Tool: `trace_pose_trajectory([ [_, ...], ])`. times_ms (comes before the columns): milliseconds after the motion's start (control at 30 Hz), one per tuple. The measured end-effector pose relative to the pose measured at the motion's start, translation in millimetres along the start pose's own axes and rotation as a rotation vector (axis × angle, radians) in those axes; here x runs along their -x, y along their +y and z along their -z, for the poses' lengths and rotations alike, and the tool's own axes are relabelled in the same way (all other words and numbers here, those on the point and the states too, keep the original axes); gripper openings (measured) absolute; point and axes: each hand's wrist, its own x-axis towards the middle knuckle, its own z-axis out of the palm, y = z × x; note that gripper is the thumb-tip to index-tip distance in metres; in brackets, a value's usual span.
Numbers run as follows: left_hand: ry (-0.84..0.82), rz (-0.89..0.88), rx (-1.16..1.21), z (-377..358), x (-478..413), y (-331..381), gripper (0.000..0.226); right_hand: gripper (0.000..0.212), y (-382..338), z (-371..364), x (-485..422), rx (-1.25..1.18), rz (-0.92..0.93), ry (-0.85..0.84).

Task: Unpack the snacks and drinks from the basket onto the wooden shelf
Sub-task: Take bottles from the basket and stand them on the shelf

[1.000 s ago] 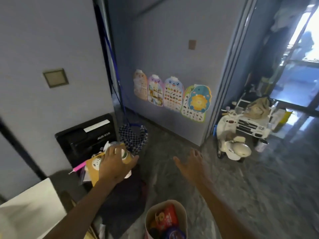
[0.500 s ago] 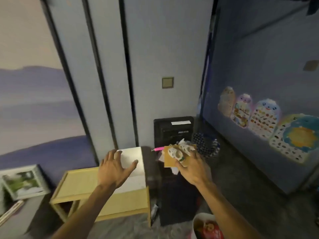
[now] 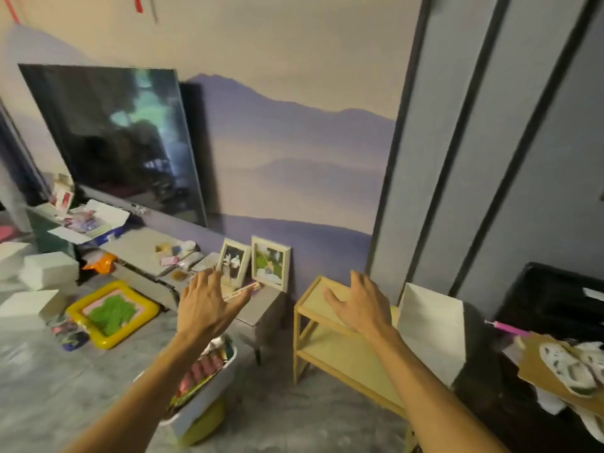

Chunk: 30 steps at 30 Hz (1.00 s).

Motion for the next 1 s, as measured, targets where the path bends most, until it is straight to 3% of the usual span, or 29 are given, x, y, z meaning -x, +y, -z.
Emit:
trace_pose_trajectory([
  [200, 0.029, 0.154, -0.067, 22.6, 7.3, -120.0, 0.096, 0.095, -118.3, -75.7, -12.0, 0.008, 0.150, -0.129],
  [467, -0.040, 0.355, -0.093, 12.3, 29.0, -230.3, 0.104, 0.097, -218.6, -161.3, -20.5, 0.034, 0.331, -0.288],
  [700, -0.159, 0.467, -0.103, -31.5, 13.0, -266.8, 0.109, 0.101, -252.7, -234.1, -63.4, 0.082, 0.387, -0.455],
  [1000, -0.338, 0.518, -0.095, -142.0, -68.2, -289.2, 0.098, 0.090, -252.9, -356.1, -174.4, 0.117, 0.406, -0.632],
])
